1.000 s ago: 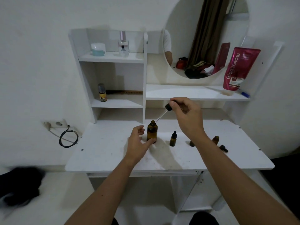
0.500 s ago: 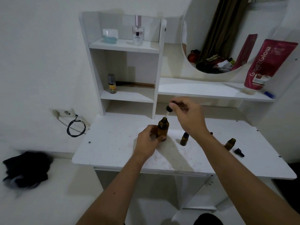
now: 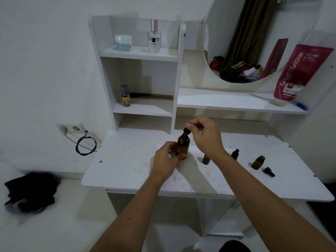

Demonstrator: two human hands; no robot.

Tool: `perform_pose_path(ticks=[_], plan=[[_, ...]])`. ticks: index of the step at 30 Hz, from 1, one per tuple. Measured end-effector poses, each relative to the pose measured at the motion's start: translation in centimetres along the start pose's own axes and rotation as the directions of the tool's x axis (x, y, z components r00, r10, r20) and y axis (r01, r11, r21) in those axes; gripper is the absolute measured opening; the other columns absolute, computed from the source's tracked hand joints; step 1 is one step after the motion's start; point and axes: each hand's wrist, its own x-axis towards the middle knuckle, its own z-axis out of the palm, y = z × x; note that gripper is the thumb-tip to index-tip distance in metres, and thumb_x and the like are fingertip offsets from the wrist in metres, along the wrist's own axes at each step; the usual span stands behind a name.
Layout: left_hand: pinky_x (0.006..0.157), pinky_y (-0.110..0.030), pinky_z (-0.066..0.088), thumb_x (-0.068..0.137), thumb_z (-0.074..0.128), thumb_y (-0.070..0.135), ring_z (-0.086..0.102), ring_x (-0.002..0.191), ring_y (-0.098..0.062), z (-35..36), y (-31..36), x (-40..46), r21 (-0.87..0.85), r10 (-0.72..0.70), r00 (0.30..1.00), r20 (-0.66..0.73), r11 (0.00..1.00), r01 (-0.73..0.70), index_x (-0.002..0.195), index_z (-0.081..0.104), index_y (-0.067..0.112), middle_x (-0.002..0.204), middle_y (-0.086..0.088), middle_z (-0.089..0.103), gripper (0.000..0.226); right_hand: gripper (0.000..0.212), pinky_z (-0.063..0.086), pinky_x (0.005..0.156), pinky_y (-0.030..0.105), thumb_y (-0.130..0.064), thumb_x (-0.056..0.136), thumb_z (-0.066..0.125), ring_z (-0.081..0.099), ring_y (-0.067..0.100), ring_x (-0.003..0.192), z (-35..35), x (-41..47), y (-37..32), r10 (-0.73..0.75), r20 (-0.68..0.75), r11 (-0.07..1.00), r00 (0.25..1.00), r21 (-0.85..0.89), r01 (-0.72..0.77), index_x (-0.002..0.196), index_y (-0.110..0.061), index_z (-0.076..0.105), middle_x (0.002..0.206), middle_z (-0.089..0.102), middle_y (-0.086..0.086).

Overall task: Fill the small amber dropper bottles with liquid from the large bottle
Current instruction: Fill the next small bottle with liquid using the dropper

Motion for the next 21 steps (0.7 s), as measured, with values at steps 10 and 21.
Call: perform_pose_path(ticks=[10,21], plan=[[0.084,-0.007,0.041,0.086,0.083,0.031,0.060,0.103,-0.004,-0.1,0.2,-0.4,0.028,-0.003,1.000,-0.002,1.000,0.003,0.123,0.062,0.023,0.113,0.014,0.066,0.043,0.009,0.047,0.077,0.000,-0.021,0.098,0.070,0.065,-0.014,0.084,-2.3,0.2,-1.4,0.030,-0.001,0.994,1.000,0.108,-0.030,0.105,-0.019,0.075,0.091,0.069,-0.022],[0.101,-0.032,0.052,0.085,0.084,0.033,0.059,0.116,-0.011,0.1,0.1,-1.5,0.100,-0.021,0.995,-0.095,0.995,0.030,0.139,0.050,0.022,0.133,0.008,0.059,0.065,0.014,0.054,0.092,0.016,-0.019,0.099,0.069,0.070,0.006,0.101,-8.0,-1.6,-2.1,-0.027,-0.206,0.976,0.978,0.207,0.071,0.111,-0.017,0.075,0.104,0.076,-0.008]])
